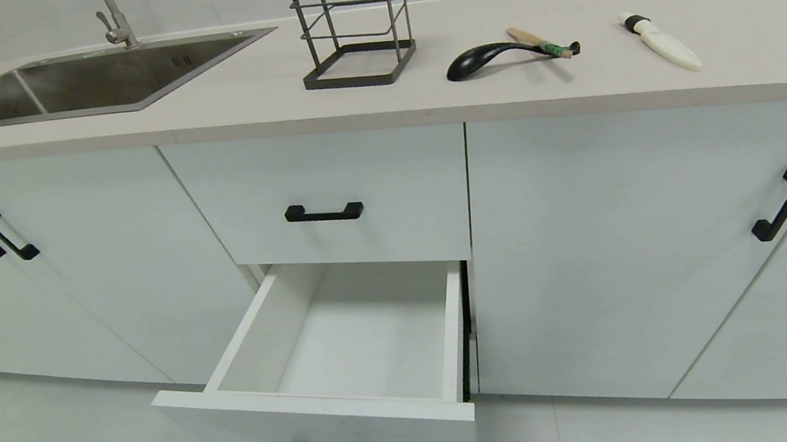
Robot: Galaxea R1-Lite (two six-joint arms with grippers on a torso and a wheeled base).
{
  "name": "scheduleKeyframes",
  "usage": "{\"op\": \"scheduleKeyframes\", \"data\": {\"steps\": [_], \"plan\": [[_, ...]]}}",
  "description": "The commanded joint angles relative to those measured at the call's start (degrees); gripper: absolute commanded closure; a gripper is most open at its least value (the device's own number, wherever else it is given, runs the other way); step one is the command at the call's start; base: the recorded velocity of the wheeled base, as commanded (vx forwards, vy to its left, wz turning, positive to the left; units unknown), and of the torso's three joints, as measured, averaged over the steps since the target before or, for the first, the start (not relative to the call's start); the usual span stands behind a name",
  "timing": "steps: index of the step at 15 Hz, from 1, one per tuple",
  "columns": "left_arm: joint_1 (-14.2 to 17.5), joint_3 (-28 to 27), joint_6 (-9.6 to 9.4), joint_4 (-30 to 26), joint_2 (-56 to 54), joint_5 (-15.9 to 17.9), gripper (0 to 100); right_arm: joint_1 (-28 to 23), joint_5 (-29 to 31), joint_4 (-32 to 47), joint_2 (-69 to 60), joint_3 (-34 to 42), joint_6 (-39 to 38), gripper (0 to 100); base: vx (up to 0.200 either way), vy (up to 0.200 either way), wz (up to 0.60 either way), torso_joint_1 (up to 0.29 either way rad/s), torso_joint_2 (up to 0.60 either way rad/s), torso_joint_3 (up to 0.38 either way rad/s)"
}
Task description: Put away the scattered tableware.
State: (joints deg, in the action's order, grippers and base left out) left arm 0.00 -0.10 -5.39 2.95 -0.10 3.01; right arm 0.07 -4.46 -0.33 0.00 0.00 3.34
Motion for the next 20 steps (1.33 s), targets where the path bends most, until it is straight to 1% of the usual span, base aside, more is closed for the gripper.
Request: {"op": "scheduleKeyframes", "data": {"steps": [1, 2, 3, 4, 5, 6, 7, 8, 9, 11, 13, 16, 19, 20], "plan": [[0.0, 0.1, 0.64, 0.04, 0.1, -3.98, 0, 0.01, -0.02, -0.02, 0.0, 0.0, 0.09, 100, 0.0, 0.0, 0.0, 0.0, 0.0, 0.0], [0.0, 0.1, 1.52, -0.14, 0.1, -9.25, 0, 0.01, -0.02, -0.02, 0.0, 0.0, 0.18, 100, 0.0, 0.0, 0.0, 0.0, 0.0, 0.0], [0.0, 0.1, 1.7, -0.23, 0.1, -8.99, 0, 0.01, -0.02, -0.02, 0.0, 0.0, 0.18, 100, 0.0, 0.0, 0.0, 0.0, 0.0, 0.0], [0.0, 0.1, 1.78, -0.23, 0.1, -8.9, 0, 0.01, -0.02, -0.02, 0.0, 0.0, 0.26, 100, 0.0, 0.0, 0.6, 0.007, 0.0, 0.002], [0.0, 0.1, 1.78, -0.23, 0.1, -7.14, 0, 0.01, -0.02, -0.02, 0.0, 0.0, 0.26, 100, 0.0, 0.0, 0.6, 0.002, 0.0, 0.007], [0.0, 0.1, 2.22, -1.37, 0.1, -3.45, 0, 0.01, -0.02, -0.02, 0.0, 0.0, 0.18, 100, 0.0, 0.0, 0.6, 0.002, 0.01, 0.002], [0.0, -0.08, 2.31, -3.65, 0.1, -2.31, 0, 0.01, 0.07, -0.02, 0.0, 0.0, -0.09, 100, 0.0, 0.0, 0.0, 0.0, 0.0, 0.0], [0.0, 0.01, 2.05, -2.95, 0.1, -2.4, 0, 0.01, 0.16, -0.02, 0.0, 0.0, -0.35, 100, 0.0, 0.0, 0.0, 0.0, 0.0, 0.0], [0.0, 0.01, 2.31, -3.04, 0.1, -2.4, 0, 0.01, 0.16, -0.02, 0.0, 0.0, -0.35, 100, 0.0, 0.0, 0.0, 0.0, 0.0, 0.0], [0.0, 0.01, 2.84, -3.04, 0.1, -3.63, 0, 0.01, 0.16, -0.02, 0.0, 0.0, -0.35, 100, 0.0, 0.0, 0.0, 0.0, 0.0, 0.0], [0.0, 0.01, 2.22, -3.04, 0.1, -3.54, 0, 0.01, 0.24, 0.07, 0.0, 0.0, -0.53, 100, 0.0, 0.0, 0.0, 0.0, 0.0, 0.0], [0.0, 0.01, 3.37, -3.04, 0.1, -3.71, 0, 0.01, 0.33, 0.07, 0.0, 0.0, -0.62, 100, 0.0, 0.0, 0.0, 0.0, 0.0, 0.0], [0.0, 0.01, 6.0, -2.95, 0.1, -3.89, 0, 0.01, 0.33, 0.07, 0.0, 0.0, -0.62, 100, 0.2, 0.0, 0.0, 0.001, 0.0, 0.001], [0.09, 0.01, 6.0, -2.95, 0.1, -3.89, 0, 0.01, 0.33, 0.07, 0.0, 0.0, -0.62, 100, 0.0, 0.0, 0.0, 0.0, 0.0, 0.0]]}}
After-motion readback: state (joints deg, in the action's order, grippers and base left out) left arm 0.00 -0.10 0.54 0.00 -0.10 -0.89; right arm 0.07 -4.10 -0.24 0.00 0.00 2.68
